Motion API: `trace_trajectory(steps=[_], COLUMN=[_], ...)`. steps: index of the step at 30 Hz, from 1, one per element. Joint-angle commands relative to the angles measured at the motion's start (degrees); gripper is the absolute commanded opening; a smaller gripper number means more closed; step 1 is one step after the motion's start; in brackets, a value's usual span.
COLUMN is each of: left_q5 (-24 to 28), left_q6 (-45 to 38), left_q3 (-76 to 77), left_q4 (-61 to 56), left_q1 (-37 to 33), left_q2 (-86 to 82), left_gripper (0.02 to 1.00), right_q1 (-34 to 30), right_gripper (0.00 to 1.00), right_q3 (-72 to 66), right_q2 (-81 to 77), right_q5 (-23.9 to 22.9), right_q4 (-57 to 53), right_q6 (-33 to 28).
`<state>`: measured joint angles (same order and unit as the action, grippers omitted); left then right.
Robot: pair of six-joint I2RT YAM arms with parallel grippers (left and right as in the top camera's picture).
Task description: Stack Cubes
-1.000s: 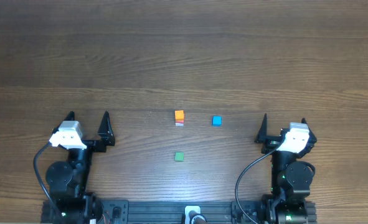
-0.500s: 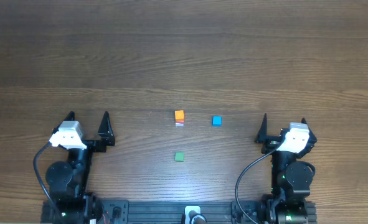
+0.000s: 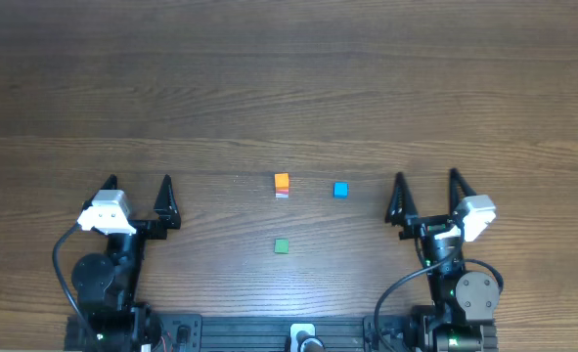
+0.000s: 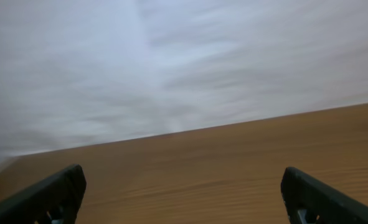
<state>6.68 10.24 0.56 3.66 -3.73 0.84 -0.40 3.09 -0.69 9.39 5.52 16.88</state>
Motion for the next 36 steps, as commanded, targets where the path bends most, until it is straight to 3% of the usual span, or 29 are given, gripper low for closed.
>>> trace_trajectory(steps=[1, 7, 10, 16, 23, 32, 36], left_q5=[0.35, 0.35, 0.35, 0.35, 0.35, 0.35, 0.35], left_q6=[-0.83, -0.85, -0.85, -0.85, -0.85, -0.85, -0.83], left_q3=[-0.24, -0.24, -0.22, -0.22, -0.22, -0.24, -0.22], left_q4=[0.15, 0.15, 0.15, 0.15, 0.15, 0.15, 0.15], left_q1=[-0.31, -0.31, -0.31, -0.31, -0.31, -0.31, -0.31], left_q2=[-0.68, -0.68, -0.68, -0.68, -0.68, -0.68, -0.68], left_gripper=[1.0, 1.0, 0.998, 0.998, 1.0, 0.998, 1.0], right_q1=[-0.35, -0.24, 0.2, 5.79, 19.41, 38.38, 46.03], right_gripper=[0.991, 0.991, 0.993, 0.993, 0.993, 0.993, 0.993], right_q3=[-0.2, 3.85, 8.52, 19.8, 35.89, 42.14, 46.03], right_q2=[0.13, -6.71, -13.88, -29.79, -46.6, -59.84, -66.01], right_q5=[15.65, 25.88, 29.99, 30.6, 19.15, 4.07, -5.66], right_q4=[0.81, 0.79, -0.85, -8.79, -30.8, -37.35, -42.84], right_q6=[11.41, 13.03, 10.71, 8.59, 8.57, 9.88, 16.59])
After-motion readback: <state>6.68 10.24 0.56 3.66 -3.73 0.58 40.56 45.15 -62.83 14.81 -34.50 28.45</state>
